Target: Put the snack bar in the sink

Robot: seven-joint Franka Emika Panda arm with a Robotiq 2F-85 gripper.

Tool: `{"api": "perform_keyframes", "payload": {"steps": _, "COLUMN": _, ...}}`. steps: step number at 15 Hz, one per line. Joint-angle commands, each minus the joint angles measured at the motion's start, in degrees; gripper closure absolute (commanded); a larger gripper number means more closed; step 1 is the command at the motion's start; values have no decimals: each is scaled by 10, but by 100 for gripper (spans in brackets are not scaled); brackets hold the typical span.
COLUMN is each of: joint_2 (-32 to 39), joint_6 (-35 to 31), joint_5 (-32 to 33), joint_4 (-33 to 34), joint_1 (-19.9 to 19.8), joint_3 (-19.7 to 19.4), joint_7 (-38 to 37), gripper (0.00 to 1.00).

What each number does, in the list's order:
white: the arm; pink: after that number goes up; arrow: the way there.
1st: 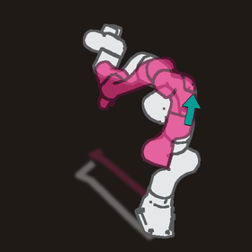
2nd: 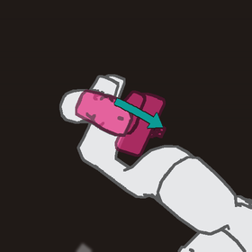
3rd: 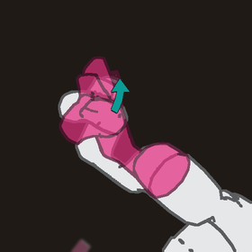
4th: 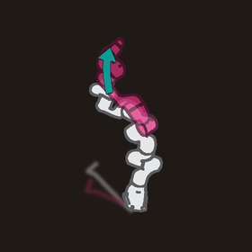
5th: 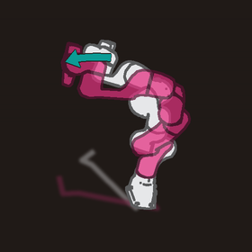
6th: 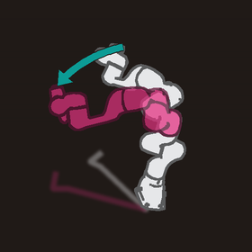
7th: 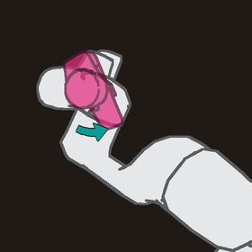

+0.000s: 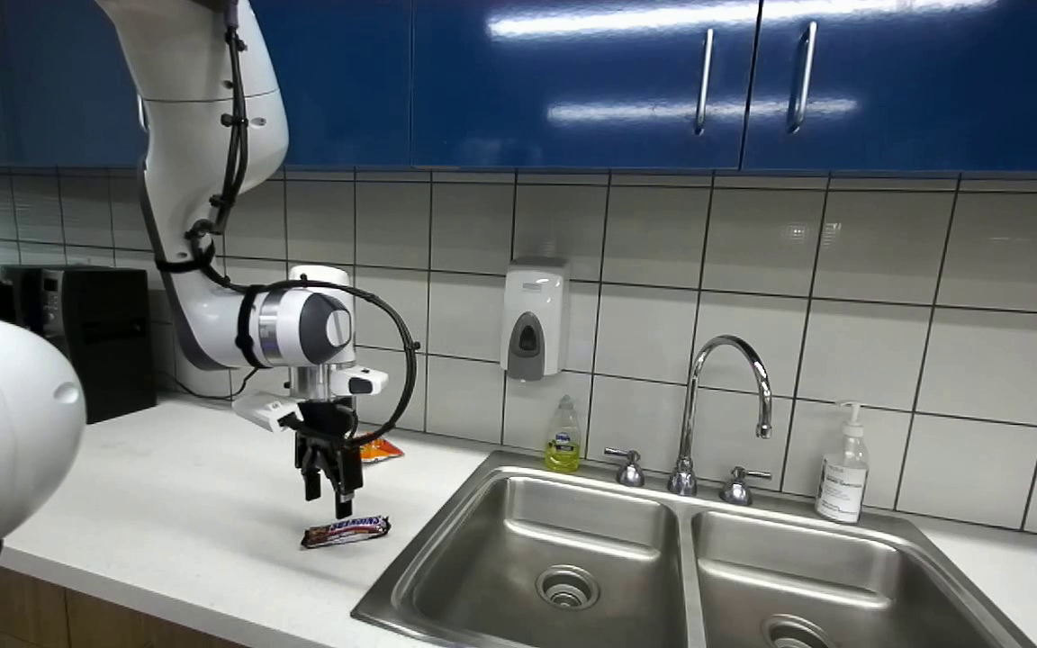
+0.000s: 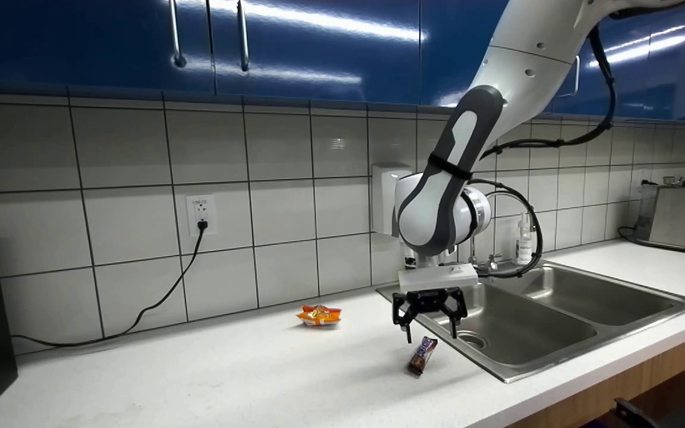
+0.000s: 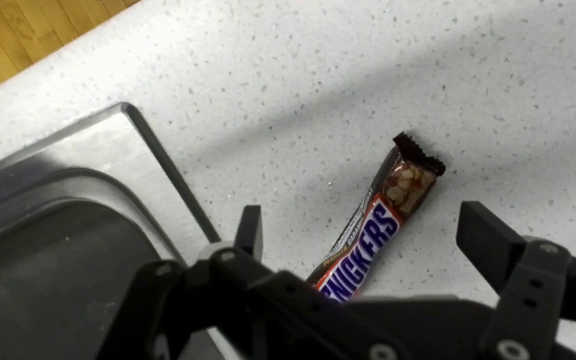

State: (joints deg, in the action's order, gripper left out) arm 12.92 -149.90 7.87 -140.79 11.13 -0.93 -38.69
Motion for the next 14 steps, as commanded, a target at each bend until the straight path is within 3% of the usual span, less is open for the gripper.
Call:
{"api": "perform_keyframes", "payload": {"steps": 1, "joint_2": 7, "joint_6": 8, "joint_5": -1, "joint_4": 14, "joint_1": 12, "joint_3": -6, "joint_7": -84, "gripper": 0}}
{"api": "perform_keyframes", "payload": {"steps": 7, "joint_2": 20, "joint_6": -3, "joint_5": -3, "joint_4": 24, "joint_1": 14, "joint_3": -6, "joint_7": -184, "gripper": 0}}
{"api": "perform_keyframes", "payload": {"steps": 14, "joint_2": 52, "joint_6": -25, "joint_5": 0, "joint_4": 44, "joint_1": 17, "joint_3": -11, "joint_7": -249, "gripper": 0}}
